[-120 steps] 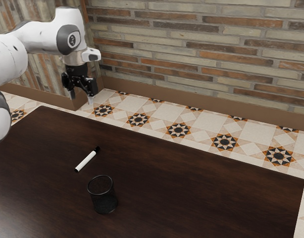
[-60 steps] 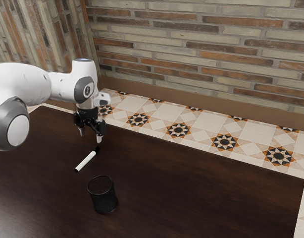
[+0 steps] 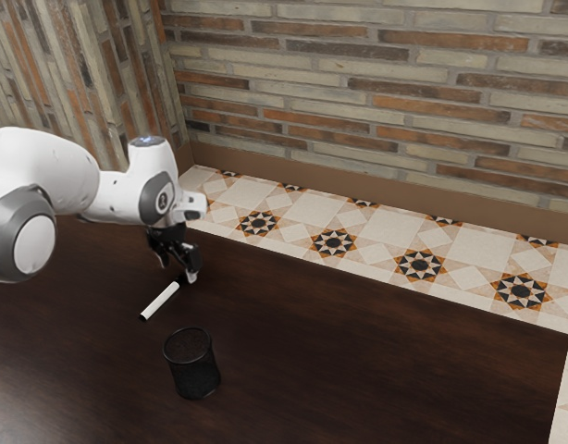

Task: Put the marker into the pen holder.

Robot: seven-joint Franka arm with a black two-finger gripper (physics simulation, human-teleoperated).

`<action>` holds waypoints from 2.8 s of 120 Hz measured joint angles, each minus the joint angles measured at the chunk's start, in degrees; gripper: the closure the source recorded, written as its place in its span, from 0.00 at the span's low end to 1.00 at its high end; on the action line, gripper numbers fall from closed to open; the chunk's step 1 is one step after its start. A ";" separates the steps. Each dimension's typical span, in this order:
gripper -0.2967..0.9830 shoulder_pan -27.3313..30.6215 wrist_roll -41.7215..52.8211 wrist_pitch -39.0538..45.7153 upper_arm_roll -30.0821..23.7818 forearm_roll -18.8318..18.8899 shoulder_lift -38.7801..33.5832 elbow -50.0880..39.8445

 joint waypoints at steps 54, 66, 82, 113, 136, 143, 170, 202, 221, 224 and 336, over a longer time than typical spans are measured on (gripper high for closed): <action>0.27 -0.17 4.05 3.11 0.02 -1.21 -2.35 -5.18; 0.31 -0.15 4.56 3.58 0.05 -1.23 -2.55 -5.62; 0.44 -0.19 5.03 3.95 0.02 -1.17 -2.63 -5.69; 0.67 -0.53 5.57 4.18 0.01 -1.18 -3.10 -5.70; 0.79 -0.57 5.36 4.35 0.01 -0.73 -3.12 -5.70; 0.81 -0.57 5.18 4.43 0.03 -0.54 -3.12 -5.70; 0.85 -0.64 4.25 4.87 0.02 -0.09 -3.41 -6.01; 0.85 -3.00 3.13 4.93 -0.06 1.65 -8.29 -5.71; 0.85 -5.10 2.51 4.49 -0.08 2.85 -12.77 -5.91; 0.85 -5.62 2.42 4.39 -0.07 2.98 -13.50 -5.92; 0.85 -19.38 -10.84 -24.46 -0.47 3.40 -37.53 -18.76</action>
